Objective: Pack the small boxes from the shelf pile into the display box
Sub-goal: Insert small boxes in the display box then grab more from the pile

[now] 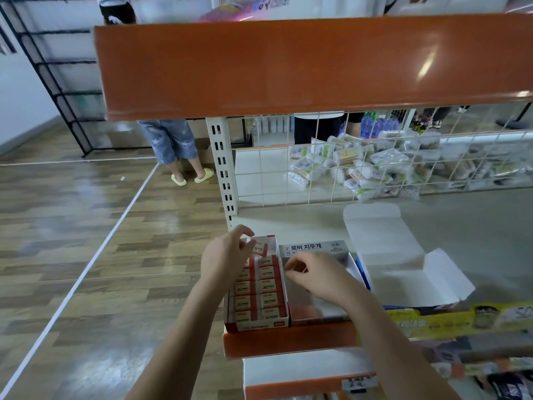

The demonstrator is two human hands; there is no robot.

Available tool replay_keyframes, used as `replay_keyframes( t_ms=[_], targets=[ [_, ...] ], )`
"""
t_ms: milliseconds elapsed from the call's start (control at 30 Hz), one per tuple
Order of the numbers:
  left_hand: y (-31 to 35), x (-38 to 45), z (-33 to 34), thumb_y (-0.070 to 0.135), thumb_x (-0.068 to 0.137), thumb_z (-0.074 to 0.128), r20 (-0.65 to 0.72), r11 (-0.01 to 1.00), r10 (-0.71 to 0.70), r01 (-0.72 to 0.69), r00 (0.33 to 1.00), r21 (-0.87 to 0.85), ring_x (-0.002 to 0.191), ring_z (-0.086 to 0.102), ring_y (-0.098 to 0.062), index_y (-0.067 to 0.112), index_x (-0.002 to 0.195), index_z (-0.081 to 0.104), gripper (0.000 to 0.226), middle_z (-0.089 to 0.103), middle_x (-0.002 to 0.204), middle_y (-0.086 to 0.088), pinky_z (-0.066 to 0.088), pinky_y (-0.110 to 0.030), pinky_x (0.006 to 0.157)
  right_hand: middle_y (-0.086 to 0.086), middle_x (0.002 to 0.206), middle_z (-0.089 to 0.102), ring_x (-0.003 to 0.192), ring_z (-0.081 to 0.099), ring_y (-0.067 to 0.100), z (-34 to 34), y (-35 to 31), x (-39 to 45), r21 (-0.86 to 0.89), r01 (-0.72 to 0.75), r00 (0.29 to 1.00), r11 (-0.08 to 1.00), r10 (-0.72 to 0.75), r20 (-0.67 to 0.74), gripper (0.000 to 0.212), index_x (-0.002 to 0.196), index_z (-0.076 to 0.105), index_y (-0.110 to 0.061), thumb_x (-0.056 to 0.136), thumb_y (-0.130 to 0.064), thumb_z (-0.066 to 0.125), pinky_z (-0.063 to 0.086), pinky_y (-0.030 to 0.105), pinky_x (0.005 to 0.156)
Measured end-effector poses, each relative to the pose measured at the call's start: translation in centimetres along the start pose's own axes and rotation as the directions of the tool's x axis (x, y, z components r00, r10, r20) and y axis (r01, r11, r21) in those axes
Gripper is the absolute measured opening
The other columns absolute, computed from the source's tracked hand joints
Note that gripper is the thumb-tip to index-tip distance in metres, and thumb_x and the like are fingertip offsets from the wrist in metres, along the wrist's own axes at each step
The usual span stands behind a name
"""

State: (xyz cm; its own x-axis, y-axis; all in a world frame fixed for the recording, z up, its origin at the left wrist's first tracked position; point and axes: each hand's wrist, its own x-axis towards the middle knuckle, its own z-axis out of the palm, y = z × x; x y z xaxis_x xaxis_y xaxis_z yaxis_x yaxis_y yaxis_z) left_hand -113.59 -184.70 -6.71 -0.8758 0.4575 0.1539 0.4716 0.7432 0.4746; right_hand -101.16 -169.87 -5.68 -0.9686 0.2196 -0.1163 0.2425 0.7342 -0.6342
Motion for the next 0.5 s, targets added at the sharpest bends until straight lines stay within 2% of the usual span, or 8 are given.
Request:
replay_keyframes(
  t_ms=[67, 167, 300, 433, 500],
  targets=[
    [0.3, 0.2, 0.3, 0.038, 0.095, 0.048, -0.013, 0.997, 0.022, -0.021, 1.0, 0.077, 0.057, 0.053, -0.004, 0.029, 0.108, 0.056, 0.018, 0.068, 0.082, 0.008, 0.035, -0.02, 0.043, -0.008, 0.106, 0.065, 0.083, 0.054, 0.0, 0.5, -0.4, 0.2, 0.004, -0.007, 1.0, 1.0, 0.007, -0.021, 0.024, 0.11, 0.062, -0.021, 0.09, -0.033, 0.059, 0.041, 0.011, 0.068],
    [0.3, 0.3, 0.5, 0.037, 0.095, 0.046, -0.012, 0.991, 0.03, -0.028, 0.999, 0.13, 0.067, 0.06, -0.013, 0.028, 0.11, 0.056, 0.02, 0.069, 0.088, 0.006, 0.045, -0.024, 0.05, -0.006, 0.106, 0.064, 0.088, 0.057, 0.006, 1.3, -0.8, 0.4, -0.034, -0.029, 0.998, 0.999, 0.027, -0.054, 0.03, 0.114, 0.059, -0.019, 0.088, -0.035, 0.06, 0.045, 0.019, 0.076],
    [-0.1, 0.4, 0.6, 0.037, 0.094, 0.049, -0.011, 0.993, 0.047, -0.045, 0.999, 0.106, 0.072, 0.061, -0.014, 0.027, 0.111, 0.058, 0.021, 0.07, 0.092, 0.005, 0.047, -0.026, 0.055, -0.003, 0.108, 0.064, 0.094, 0.059, 0.01, 1.9, -0.8, 0.5, -0.039, -0.054, 0.995, 0.998, 0.05, -0.085, 0.033, 0.117, 0.056, -0.017, 0.088, -0.031, 0.062, 0.045, 0.02, 0.079],
    [-0.6, 0.3, 0.6, 0.034, 0.092, 0.052, 0.049, 0.99, 0.124, -0.127, 0.991, 0.065, 0.077, 0.063, -0.013, 0.026, 0.116, 0.057, 0.026, 0.07, 0.09, 0.006, 0.054, -0.032, 0.066, -0.004, 0.109, 0.064, 0.093, 0.058, 0.008, 2.1, -0.8, 0.5, -0.01, -0.064, 0.993, 0.998, 0.063, -0.101, 0.033, 0.117, 0.055, -0.018, 0.088, -0.03, 0.062, 0.043, 0.018, 0.077],
    [-0.8, 0.4, 0.5, 0.034, 0.09, 0.056, 0.045, 0.985, 0.153, -0.156, 0.987, 0.076, 0.081, 0.062, -0.013, 0.027, 0.117, 0.058, 0.028, 0.068, 0.093, 0.006, 0.052, -0.03, 0.066, -0.004, 0.109, 0.064, 0.093, 0.058, 0.008, 2.2, -0.9, 0.4, -0.002, -0.07, 0.992, 0.998, 0.069, -0.101, 0.032, 0.117, 0.055, -0.018, 0.088, -0.031, 0.062, 0.043, 0.018, 0.076]
  ],
)
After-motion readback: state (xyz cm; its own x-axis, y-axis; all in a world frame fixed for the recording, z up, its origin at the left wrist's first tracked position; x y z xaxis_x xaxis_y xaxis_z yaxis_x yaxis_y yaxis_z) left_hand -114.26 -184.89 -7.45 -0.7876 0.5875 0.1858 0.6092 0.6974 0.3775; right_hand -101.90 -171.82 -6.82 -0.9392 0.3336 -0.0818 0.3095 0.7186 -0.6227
